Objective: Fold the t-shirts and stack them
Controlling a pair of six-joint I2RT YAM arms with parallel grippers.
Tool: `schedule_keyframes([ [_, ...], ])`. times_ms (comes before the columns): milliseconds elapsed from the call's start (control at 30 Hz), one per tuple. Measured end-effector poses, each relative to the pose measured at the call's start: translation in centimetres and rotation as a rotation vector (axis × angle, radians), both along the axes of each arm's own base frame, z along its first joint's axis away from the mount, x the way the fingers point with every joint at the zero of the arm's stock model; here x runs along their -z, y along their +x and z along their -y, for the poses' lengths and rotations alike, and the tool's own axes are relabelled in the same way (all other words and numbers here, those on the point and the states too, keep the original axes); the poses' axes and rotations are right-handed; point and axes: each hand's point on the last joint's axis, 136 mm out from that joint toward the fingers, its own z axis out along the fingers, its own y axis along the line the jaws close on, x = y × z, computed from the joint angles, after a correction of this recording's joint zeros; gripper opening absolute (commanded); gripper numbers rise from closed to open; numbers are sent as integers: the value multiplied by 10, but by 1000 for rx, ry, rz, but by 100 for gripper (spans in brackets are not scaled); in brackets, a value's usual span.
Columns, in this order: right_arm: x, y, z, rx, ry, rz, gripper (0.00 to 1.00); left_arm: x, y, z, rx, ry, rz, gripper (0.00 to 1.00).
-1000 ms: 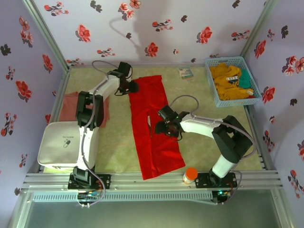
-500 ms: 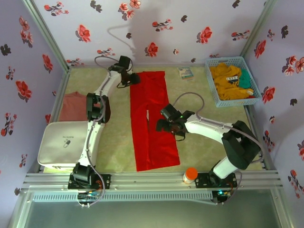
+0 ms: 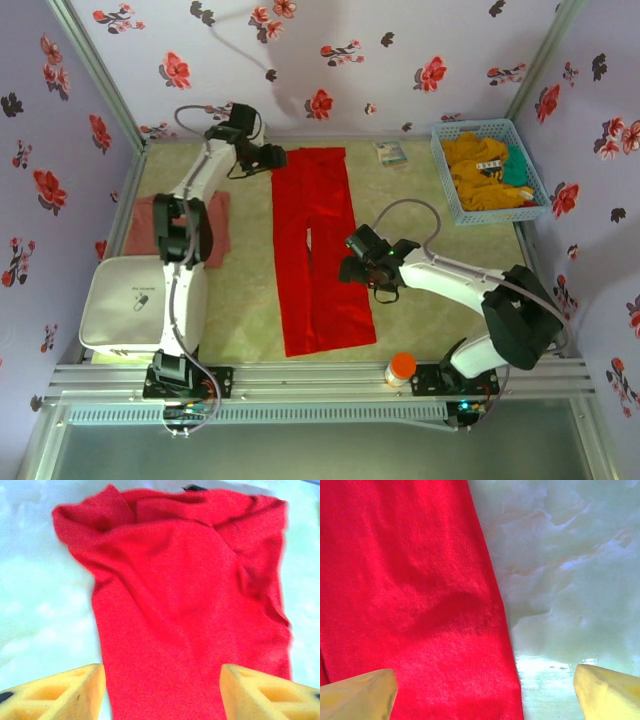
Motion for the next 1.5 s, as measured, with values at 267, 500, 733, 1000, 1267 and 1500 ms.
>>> schedule_keyframes([
  [267,9,-30,-3,-33,95,-111,58,-20,-134,-2,66,-1,-49,62],
  [500,16,-48,0,-70,118,-157,60,36,-262,-10,97,36,-254,54],
  [733,10,-73,13,-100,148,-141,56,42,-370,2,174,-9,-316,54],
  [1000,8,-90,18,-134,142,-149,52,80,-443,-1,138,2,-462,49],
  [1267,27,-109,17,-167,115,-207,51,108,-460,24,107,17,-521,40],
  [1500,32,-117,13,-182,125,-237,48,119,-461,31,84,35,-546,39],
])
